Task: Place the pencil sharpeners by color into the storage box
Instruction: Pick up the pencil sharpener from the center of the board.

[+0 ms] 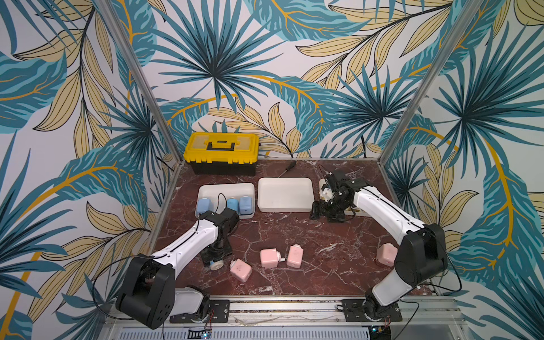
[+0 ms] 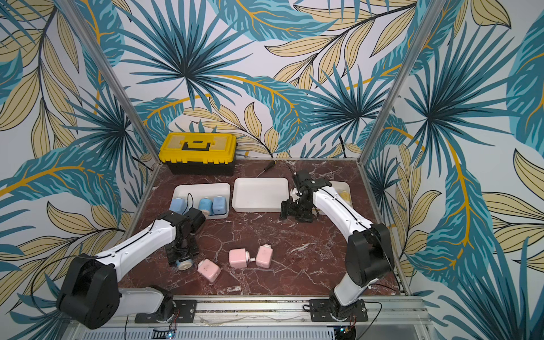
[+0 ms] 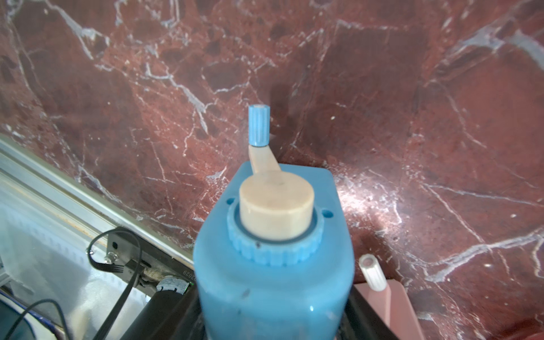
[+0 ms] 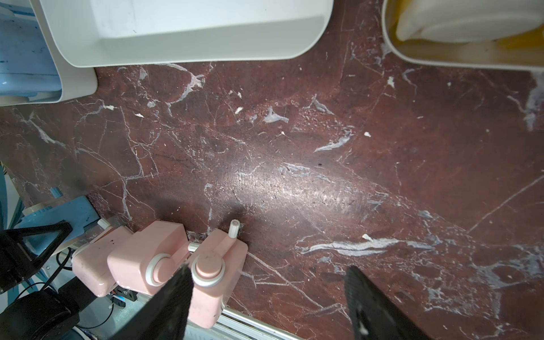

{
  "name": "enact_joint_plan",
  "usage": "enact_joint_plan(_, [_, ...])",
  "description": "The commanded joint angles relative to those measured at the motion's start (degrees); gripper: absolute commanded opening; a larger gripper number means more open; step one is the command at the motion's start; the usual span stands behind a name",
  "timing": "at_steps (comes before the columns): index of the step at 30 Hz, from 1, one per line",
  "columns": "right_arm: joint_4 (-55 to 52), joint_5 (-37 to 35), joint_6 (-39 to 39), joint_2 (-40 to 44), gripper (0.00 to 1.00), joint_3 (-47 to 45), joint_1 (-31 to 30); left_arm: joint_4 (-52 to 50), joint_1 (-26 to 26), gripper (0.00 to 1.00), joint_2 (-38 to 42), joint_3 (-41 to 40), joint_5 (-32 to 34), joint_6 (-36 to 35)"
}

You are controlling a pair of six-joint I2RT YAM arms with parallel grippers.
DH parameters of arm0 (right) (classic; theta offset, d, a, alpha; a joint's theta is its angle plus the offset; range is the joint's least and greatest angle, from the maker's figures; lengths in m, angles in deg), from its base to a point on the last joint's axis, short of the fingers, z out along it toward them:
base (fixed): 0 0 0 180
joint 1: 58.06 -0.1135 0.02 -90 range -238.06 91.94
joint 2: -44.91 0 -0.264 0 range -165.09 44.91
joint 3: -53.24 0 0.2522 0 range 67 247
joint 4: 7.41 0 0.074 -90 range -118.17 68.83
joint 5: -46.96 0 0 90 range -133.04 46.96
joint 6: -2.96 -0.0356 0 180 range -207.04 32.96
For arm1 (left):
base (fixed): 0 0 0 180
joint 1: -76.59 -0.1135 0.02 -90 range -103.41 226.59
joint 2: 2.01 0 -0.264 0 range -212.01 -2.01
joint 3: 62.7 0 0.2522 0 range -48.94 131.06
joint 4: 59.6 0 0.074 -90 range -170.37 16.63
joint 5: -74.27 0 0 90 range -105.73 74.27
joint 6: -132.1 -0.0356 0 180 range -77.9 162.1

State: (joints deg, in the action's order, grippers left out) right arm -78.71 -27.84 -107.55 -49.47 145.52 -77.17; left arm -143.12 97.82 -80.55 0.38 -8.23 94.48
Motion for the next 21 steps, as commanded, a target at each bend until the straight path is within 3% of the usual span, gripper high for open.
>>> enact_joint_plan(1, [-1.99, -0.95, 0.47, -1.05, 0.82, 1.30, -0.22, 11.43, -0.48, 0.51, -4.10, 1.14, -1.88, -3.25])
enact_joint_plan(12, [-2.42, -1.21, 0.00, -2.52, 0.82, 2.71, -0.22, 13.78, -0.58, 0.51, -8.57, 6.88, -1.39, -9.74])
enact_joint_plan(21, [-2.67, -1.14, -0.20, -3.30, 0.82, 3.82, -0.22, 15.65, -1.56, 0.54, -11.59, 7.08, -2.51, -12.37])
